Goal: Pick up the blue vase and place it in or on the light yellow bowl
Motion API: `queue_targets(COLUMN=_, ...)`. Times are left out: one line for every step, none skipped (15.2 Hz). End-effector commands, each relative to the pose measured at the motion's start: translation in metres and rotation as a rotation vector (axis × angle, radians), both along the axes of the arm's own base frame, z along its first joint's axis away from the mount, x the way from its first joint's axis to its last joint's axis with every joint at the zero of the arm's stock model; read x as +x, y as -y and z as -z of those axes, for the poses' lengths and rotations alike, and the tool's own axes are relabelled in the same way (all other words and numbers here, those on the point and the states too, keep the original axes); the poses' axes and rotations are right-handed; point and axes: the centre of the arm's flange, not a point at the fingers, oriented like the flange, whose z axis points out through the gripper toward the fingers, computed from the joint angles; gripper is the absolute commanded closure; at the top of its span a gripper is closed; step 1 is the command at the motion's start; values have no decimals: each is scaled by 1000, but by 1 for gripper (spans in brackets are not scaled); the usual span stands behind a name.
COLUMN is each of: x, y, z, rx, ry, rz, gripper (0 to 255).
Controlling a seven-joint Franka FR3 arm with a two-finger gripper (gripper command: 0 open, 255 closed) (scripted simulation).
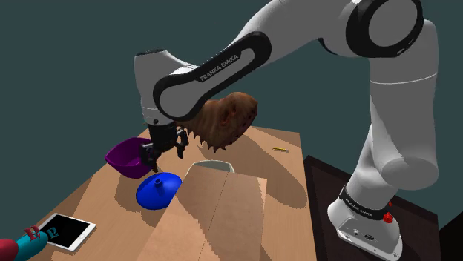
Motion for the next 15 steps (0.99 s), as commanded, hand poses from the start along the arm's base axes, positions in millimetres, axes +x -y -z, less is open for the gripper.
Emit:
queue_targets(x=12, y=-19, z=12, rx=-3, ry=-4, rz=4, gripper=0)
queue_targets(x=17, y=-30, z=18, rx=-5, ry=-6, rz=5, gripper=0)
queue_targets(x=22, y=-38, z=24, rx=-6, ry=-8, rz=6, gripper=0)
queue_targets(x=22, y=-38, z=29, rx=-6, ry=-8, rz=6, gripper=0)
queue_targets(x=22, y=-39, z=34, rx=-6, ry=-8, rz=6, gripper=0)
queue_targets(x=22, y=-39, z=40, rx=-6, ry=-8, rz=6, gripper=0)
queue_targets(x=21, y=-39, z=45, rx=-6, ry=-8, rz=6, gripper=0)
queue_targets(x=21, y=-40, z=50, rx=-6, ry=-8, rz=6, gripper=0)
queue_targets(x=21, y=-40, z=56, rx=-6, ry=-8, rz=6, gripper=0)
queue_targets(x=21, y=-40, z=61, rx=-6, ry=-8, rz=6, gripper=0)
queue_targets(x=21, y=-40, z=64, rx=-6, ry=-8, rz=6, gripper=0)
queue_targets(x=21, y=-40, z=64, rx=-6, ry=-8, rz=6, gripper=0)
queue_targets(x=21, y=-40, z=64, rx=-6, ry=-8, rz=6, gripper=0)
queue_targets(x=21, y=-40, z=64, rx=-6, ry=-8, rz=6, gripper=0)
queue_targets(x=21, y=-40, z=64, rx=-6, ry=-8, rz=6, gripper=0)
